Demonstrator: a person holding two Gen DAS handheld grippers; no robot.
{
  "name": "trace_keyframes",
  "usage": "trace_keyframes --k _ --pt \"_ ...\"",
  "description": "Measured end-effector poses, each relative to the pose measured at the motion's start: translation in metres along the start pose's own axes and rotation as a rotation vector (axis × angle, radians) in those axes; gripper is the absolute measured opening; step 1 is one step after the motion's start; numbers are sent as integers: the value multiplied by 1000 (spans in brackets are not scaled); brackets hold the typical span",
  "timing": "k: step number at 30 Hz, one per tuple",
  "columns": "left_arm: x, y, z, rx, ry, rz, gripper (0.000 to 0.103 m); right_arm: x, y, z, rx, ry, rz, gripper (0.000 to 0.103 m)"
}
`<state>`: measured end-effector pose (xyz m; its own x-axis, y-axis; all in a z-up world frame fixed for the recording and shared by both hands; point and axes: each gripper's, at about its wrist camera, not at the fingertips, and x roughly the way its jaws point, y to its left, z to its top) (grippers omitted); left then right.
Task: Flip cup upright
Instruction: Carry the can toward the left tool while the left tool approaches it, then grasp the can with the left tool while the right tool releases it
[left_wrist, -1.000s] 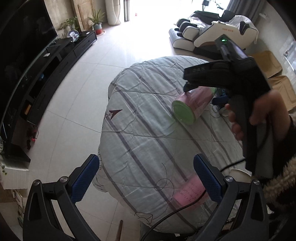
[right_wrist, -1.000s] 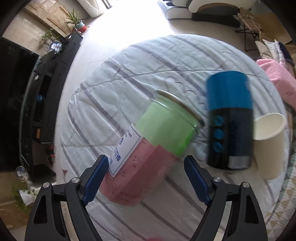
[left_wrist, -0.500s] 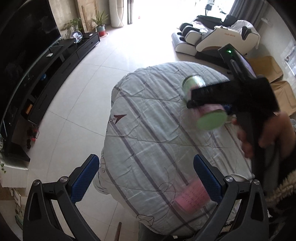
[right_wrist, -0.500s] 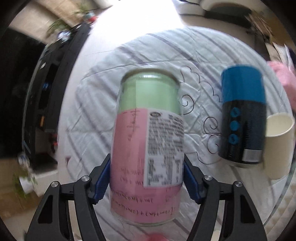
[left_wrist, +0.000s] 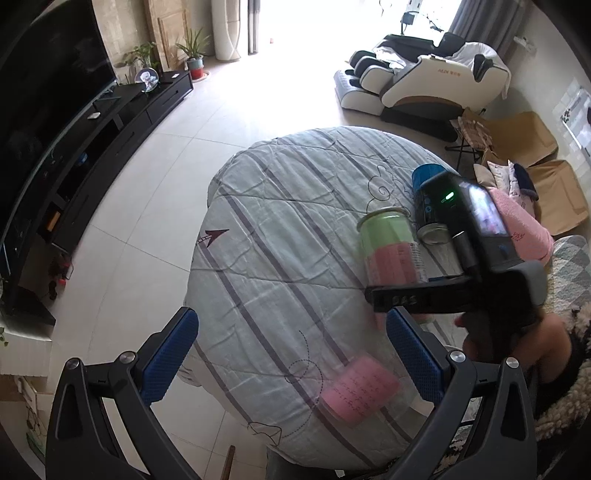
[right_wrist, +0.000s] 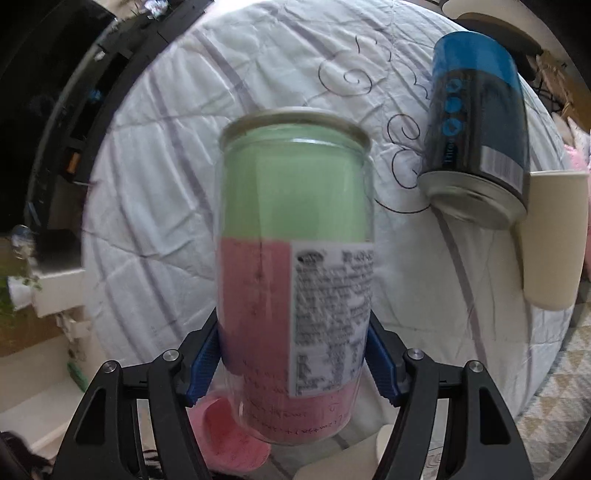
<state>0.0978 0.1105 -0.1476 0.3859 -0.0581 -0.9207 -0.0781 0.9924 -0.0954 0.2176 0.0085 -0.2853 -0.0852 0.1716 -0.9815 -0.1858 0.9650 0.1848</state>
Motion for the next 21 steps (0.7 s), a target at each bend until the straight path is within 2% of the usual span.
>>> trace_keyframes --k 1,2,5,9,13,16,21 --pt "-1 -2 0 -1 -3 -2 103 -7 0 -1 -2 -24 10 74" --pt "-2 -3 -1 -4 -6 -3 103 -16 -5 -3 -5 -46 4 80" --pt "-3 -11 0 -16 -2 -9 103 -41 -2 -2 -4 -110 0 80" --pt "-3 -26 6 -14 -8 -32 103 -72 -23 -10 38 -186 25 80" --pt "3 -51 17 8 -16 -56 103 -106 -76 -30 99 -252 27 80" --pt "15 -71 25 28 0 -68 103 -129 -117 -49 144 -301 -8 80" --pt "45 -97 36 32 34 -62 103 -152 -159 -76 199 -334 -36 80"
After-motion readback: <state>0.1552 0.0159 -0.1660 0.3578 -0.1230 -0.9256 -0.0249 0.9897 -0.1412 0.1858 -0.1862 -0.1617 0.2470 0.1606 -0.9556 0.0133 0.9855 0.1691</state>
